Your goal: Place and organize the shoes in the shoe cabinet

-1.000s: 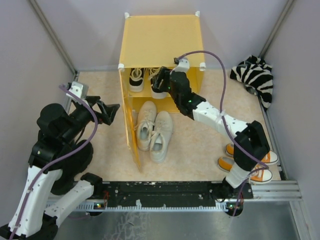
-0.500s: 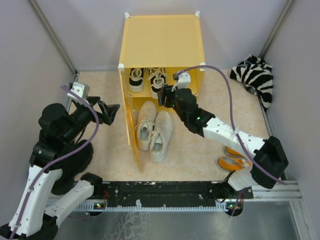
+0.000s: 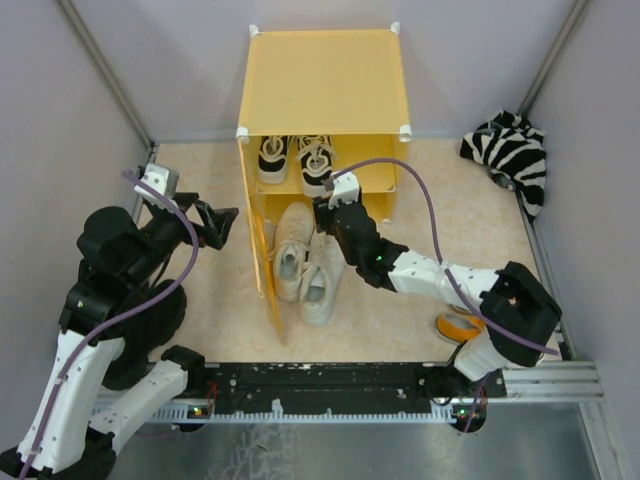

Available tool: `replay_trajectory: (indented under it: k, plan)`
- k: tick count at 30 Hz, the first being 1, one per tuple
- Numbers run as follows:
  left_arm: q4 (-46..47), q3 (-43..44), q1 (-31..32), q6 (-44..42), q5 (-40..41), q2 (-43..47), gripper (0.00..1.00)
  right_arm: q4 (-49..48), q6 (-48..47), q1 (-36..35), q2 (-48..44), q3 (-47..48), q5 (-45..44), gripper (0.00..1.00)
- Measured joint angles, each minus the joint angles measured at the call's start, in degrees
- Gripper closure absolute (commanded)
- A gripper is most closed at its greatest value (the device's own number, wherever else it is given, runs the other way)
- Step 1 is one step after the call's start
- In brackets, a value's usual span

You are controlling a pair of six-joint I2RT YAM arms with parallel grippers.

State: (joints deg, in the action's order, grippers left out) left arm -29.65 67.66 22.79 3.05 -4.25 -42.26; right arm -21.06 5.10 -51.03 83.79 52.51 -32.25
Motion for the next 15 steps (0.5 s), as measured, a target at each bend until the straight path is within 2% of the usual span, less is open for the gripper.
replay_trajectory:
  k: [15]
  plan:
    - [-0.2, -0.8, 0.0, -0.5, 1.3, 0.0, 0.02, -9.3, -2.4, 5.1, 14.5, 9.2, 1.4, 0.44]
